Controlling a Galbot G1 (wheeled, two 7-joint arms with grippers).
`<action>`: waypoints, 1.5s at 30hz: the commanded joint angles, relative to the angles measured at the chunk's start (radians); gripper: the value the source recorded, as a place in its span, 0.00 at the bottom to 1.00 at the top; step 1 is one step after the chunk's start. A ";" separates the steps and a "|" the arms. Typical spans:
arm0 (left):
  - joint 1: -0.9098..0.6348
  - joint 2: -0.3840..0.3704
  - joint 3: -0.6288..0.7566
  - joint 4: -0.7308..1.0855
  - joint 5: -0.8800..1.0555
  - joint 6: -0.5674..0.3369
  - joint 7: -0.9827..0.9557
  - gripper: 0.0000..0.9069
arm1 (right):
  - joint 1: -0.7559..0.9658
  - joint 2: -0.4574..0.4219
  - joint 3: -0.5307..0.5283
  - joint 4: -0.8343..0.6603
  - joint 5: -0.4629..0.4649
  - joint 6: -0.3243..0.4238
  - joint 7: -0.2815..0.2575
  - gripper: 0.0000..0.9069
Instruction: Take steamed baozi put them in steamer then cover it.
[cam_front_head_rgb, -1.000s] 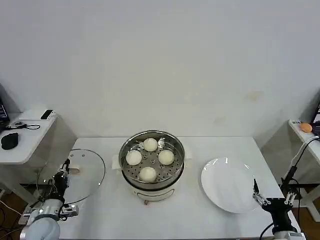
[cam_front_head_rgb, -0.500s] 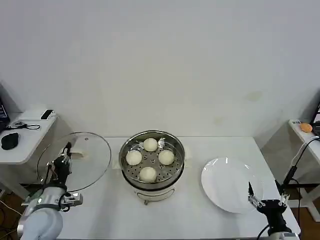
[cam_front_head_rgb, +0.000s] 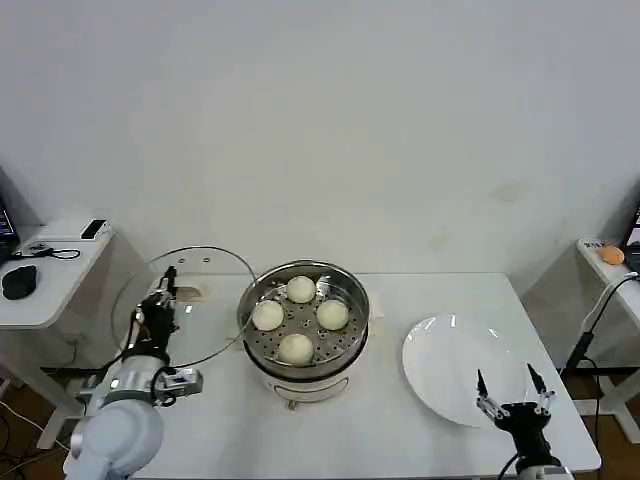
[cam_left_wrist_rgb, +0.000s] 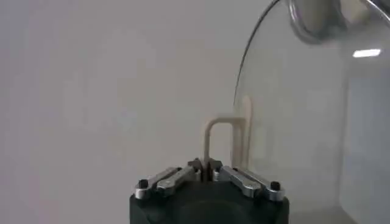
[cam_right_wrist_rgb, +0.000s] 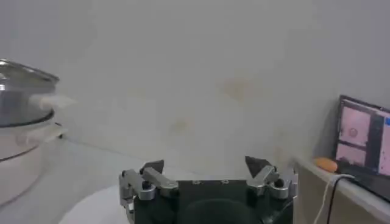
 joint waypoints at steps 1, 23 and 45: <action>-0.138 -0.065 0.215 0.033 0.049 0.074 0.079 0.00 | 0.004 0.036 -0.047 -0.019 -0.057 0.007 0.001 1.00; -0.252 -0.295 0.361 0.150 0.290 0.073 0.175 0.00 | 0.019 0.070 -0.086 -0.062 -0.119 0.022 0.005 1.00; -0.276 -0.415 0.413 0.252 0.376 0.062 0.169 0.00 | 0.014 0.072 -0.098 -0.078 -0.127 0.028 0.003 1.00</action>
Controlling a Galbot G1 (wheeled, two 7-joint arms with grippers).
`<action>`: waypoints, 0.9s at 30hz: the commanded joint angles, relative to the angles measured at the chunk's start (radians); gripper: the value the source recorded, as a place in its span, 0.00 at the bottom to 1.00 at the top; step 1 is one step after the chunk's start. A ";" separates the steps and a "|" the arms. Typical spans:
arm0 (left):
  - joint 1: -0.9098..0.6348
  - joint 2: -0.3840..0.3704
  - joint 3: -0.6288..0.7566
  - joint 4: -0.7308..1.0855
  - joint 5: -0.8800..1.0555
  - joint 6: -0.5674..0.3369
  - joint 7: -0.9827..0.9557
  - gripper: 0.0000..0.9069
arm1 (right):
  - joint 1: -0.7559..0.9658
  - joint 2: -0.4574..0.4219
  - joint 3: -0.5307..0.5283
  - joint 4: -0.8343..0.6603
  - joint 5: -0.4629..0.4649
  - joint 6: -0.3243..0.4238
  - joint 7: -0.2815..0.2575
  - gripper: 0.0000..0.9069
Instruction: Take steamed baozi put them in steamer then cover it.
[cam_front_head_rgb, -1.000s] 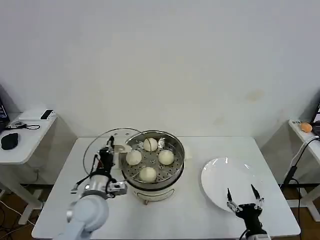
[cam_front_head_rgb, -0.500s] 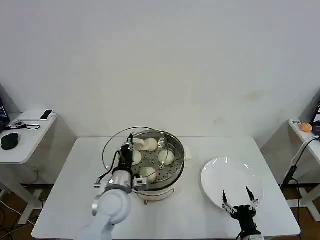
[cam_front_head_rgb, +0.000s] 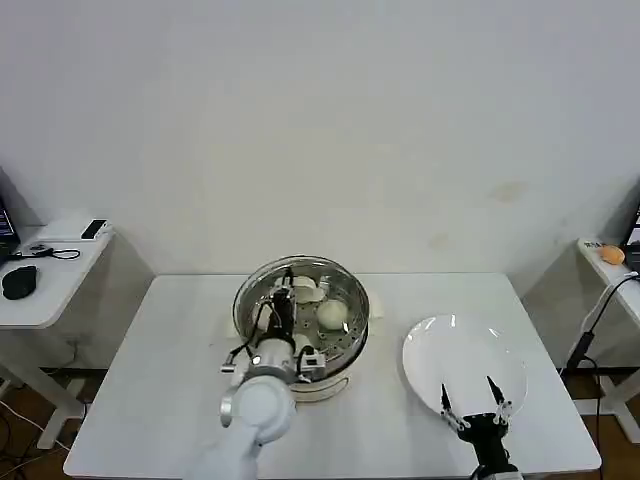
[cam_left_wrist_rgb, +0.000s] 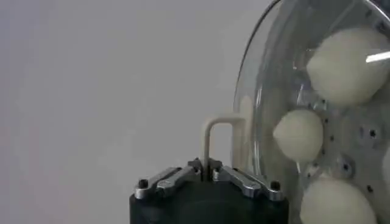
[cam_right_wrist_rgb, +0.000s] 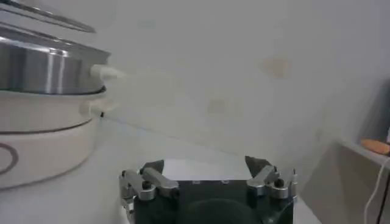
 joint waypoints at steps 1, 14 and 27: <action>-0.012 -0.050 0.015 0.039 0.040 -0.003 0.000 0.00 | 0.001 0.001 -0.005 -0.006 -0.004 0.001 0.000 1.00; -0.002 -0.052 0.000 0.063 0.061 -0.016 -0.014 0.00 | 0.001 -0.001 -0.018 -0.006 -0.006 0.002 -0.001 1.00; 0.020 -0.059 0.004 0.034 0.056 -0.020 -0.012 1.00 | -0.001 -0.001 -0.027 -0.007 -0.012 0.000 -0.002 1.00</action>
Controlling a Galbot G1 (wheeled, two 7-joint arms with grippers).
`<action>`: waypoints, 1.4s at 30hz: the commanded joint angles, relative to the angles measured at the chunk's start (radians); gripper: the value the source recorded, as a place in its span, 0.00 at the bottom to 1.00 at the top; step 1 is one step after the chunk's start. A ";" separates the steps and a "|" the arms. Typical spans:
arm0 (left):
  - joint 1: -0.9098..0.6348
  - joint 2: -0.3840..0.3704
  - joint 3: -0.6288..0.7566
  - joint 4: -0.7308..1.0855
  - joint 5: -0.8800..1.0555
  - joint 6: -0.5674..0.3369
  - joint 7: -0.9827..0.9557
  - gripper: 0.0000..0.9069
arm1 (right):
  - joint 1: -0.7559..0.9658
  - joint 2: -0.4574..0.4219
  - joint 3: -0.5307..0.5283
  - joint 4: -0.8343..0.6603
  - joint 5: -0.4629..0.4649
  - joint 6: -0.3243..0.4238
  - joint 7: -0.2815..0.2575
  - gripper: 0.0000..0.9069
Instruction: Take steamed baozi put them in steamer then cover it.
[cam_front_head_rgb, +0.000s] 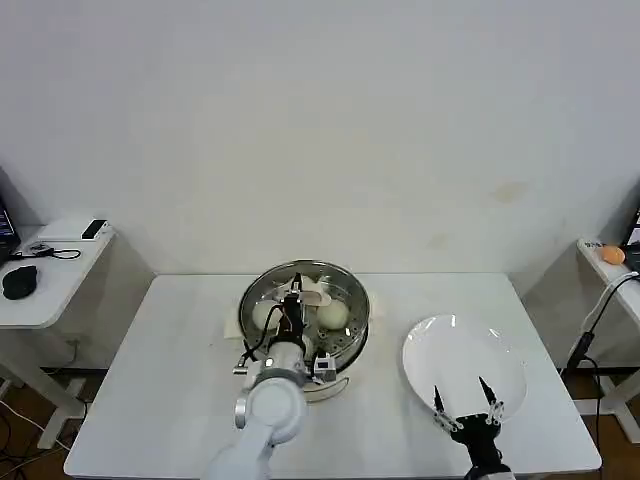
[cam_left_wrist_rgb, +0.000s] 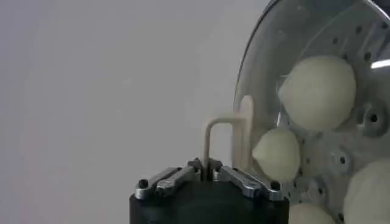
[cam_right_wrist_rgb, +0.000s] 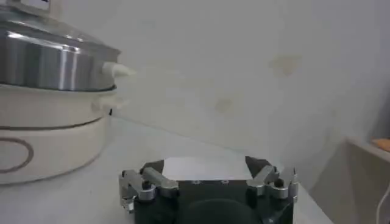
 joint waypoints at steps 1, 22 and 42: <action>0.013 0.000 0.003 -0.023 0.002 -0.002 0.004 1.00 | 0.000 0.000 -0.004 -0.001 -0.004 -0.001 0.000 1.00; 0.289 0.220 -0.085 -0.444 -0.237 -0.029 -0.047 1.00 | -0.019 -0.008 -0.025 0.000 -0.010 -0.004 0.005 1.00; 0.682 0.163 -0.735 -0.299 -1.907 -0.400 -0.592 1.00 | -0.086 -0.173 -0.069 0.076 0.220 -0.069 -0.028 1.00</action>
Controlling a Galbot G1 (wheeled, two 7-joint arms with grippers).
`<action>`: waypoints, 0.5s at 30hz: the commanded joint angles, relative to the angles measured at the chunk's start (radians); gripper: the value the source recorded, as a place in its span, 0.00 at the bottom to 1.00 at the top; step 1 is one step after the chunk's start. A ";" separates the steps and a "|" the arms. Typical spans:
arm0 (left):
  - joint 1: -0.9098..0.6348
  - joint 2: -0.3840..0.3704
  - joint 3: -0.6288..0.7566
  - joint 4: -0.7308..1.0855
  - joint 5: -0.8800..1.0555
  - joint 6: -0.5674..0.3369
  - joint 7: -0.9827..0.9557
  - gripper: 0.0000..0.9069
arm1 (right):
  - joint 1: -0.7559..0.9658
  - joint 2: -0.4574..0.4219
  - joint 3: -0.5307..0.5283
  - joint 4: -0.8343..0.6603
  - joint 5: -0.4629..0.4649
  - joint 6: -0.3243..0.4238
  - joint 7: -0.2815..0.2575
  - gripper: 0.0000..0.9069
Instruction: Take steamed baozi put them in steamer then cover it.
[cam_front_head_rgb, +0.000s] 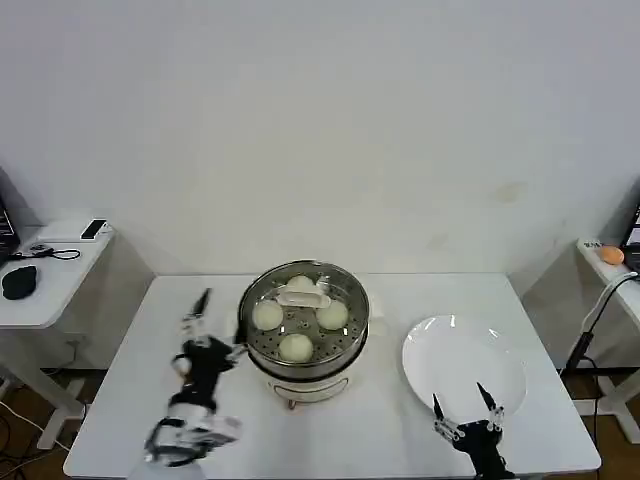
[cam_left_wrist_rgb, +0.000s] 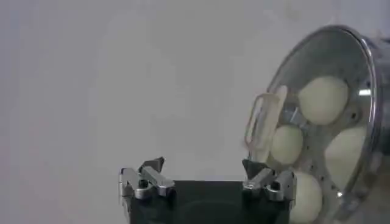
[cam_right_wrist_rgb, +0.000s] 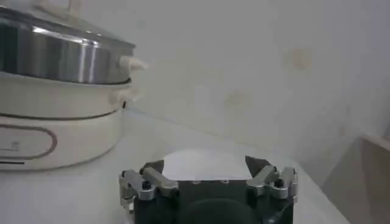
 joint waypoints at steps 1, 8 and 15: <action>0.223 -0.027 -0.379 0.109 -1.098 -0.226 -0.222 1.00 | -0.033 -0.091 -0.048 0.038 0.146 -0.047 -0.017 1.00; 0.372 -0.065 -0.312 0.066 -1.021 -0.308 -0.194 1.00 | -0.084 -0.194 -0.074 0.100 0.264 -0.128 -0.036 1.00; 0.422 -0.070 -0.299 0.088 -0.992 -0.322 -0.161 1.00 | -0.146 -0.304 -0.079 0.131 0.362 -0.171 -0.002 1.00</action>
